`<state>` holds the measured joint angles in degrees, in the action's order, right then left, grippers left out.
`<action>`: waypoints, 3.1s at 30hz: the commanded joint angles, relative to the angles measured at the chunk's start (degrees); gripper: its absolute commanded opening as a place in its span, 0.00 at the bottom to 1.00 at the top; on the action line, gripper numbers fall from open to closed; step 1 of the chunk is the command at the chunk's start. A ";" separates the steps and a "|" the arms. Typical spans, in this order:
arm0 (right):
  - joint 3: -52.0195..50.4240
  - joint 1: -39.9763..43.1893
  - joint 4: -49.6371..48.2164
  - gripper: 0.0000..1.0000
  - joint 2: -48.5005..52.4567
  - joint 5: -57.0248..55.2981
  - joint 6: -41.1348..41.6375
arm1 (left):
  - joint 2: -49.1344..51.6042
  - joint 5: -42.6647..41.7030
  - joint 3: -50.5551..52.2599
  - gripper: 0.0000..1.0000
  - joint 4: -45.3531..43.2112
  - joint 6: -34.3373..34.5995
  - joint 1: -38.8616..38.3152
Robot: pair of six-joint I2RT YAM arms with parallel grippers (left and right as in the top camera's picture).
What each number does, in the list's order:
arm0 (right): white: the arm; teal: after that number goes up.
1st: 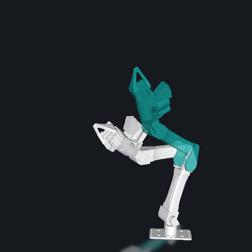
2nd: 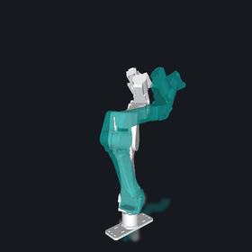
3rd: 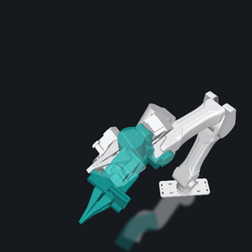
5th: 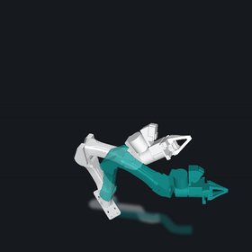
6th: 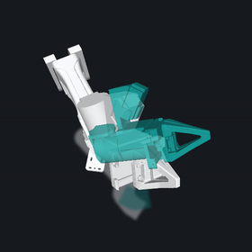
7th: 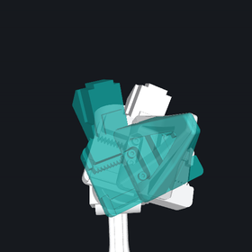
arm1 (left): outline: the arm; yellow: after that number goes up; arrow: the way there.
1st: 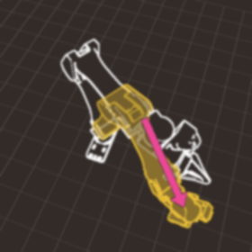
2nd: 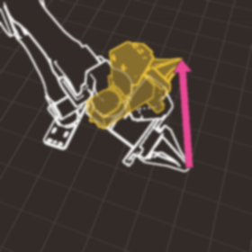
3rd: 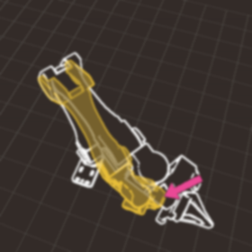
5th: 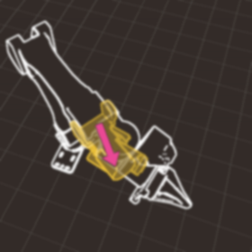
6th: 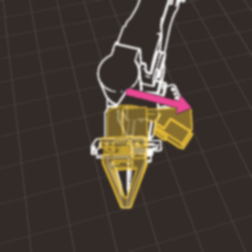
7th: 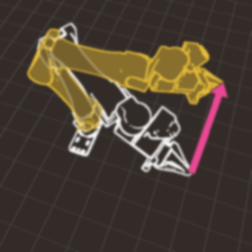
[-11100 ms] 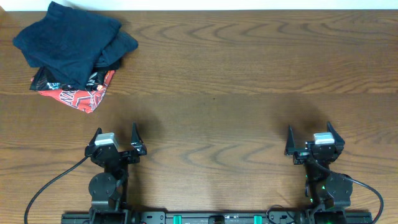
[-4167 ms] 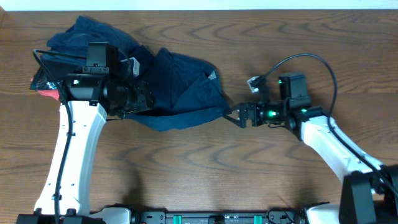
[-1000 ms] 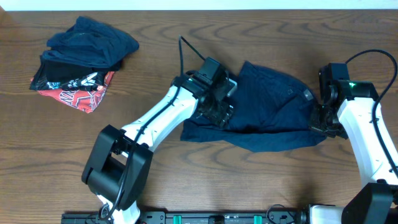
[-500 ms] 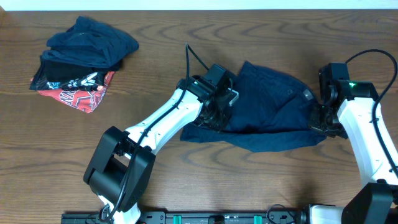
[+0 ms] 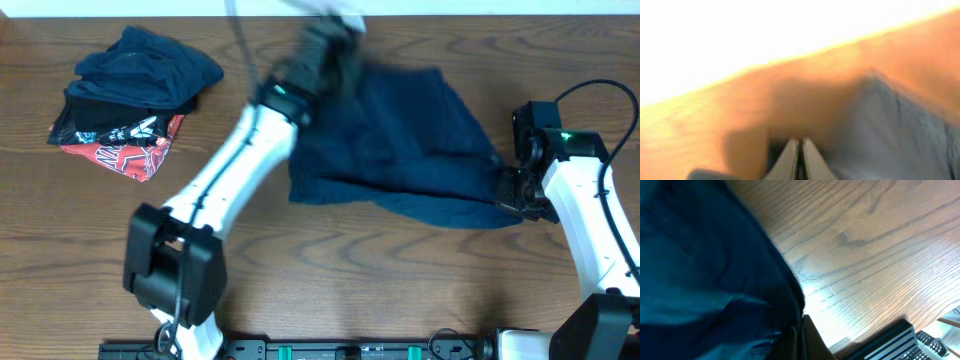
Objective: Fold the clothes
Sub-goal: 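Release with left gripper, regrasp the shorts' left edge and spread it flat, then grasp the lower-left corner of the shorts with the left gripper, then lift the shorts with both grippers and stretch them between the grippers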
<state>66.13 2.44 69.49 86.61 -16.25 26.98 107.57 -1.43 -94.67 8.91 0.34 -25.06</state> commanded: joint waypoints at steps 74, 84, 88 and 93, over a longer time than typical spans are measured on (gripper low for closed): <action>0.07 -0.20 0.09 0.01 -0.13 -1.42 -0.04 | -14.93 -8.98 40.13 0.06 28.81 40.92 1.70; 0.07 -0.20 1.79 0.01 -7.04 5.35 0.00 | -44.61 -9.09 40.06 0.06 44.00 28.13 8.92; 0.09 -0.13 1.01 0.01 -14.01 5.40 0.42 | -56.94 -8.85 40.00 0.06 40.63 27.30 9.20; 0.26 -0.15 -5.66 0.01 -23.58 5.84 -3.17 | -66.53 -6.51 39.15 0.06 31.04 27.34 9.20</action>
<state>65.91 2.33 66.26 67.26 -8.47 26.35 44.38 -11.99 -54.63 42.74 29.36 -16.49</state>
